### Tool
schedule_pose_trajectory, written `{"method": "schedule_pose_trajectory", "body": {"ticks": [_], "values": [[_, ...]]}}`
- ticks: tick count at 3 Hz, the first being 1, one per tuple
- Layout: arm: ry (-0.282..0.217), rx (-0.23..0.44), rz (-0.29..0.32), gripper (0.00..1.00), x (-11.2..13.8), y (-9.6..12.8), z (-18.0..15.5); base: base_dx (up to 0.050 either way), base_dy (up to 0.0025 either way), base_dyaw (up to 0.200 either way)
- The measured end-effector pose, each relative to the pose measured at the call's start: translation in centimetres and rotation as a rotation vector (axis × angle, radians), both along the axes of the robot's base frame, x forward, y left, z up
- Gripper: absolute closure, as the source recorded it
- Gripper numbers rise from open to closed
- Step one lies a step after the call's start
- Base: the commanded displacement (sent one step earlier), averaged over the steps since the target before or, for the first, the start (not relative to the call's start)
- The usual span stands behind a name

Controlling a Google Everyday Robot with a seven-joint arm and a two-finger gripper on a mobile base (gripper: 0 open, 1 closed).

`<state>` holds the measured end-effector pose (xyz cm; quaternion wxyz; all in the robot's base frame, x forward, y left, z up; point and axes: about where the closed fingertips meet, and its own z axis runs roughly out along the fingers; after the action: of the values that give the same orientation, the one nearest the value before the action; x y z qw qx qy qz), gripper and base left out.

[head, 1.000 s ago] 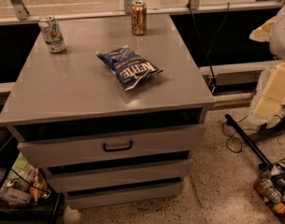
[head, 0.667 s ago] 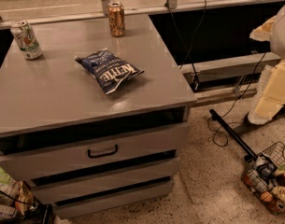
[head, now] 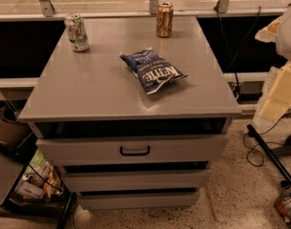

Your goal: Knock 7up can over

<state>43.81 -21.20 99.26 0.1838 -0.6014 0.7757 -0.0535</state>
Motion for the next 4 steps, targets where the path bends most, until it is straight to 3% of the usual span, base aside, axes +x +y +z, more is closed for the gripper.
{"method": "schedule_pose_trajectory", "body": {"ticks": [1, 2, 4], "values": [[-0.001, 0.000, 0.000, 0.00, 0.00, 0.01, 0.03, -0.010, -0.00039, 0.078], [-0.001, 0.000, 0.000, 0.00, 0.00, 0.01, 0.03, 0.000, 0.00000, -0.096], [-0.004, 0.000, 0.000, 0.00, 0.00, 0.04, 0.11, 0.011, 0.00024, 0.022]]}}
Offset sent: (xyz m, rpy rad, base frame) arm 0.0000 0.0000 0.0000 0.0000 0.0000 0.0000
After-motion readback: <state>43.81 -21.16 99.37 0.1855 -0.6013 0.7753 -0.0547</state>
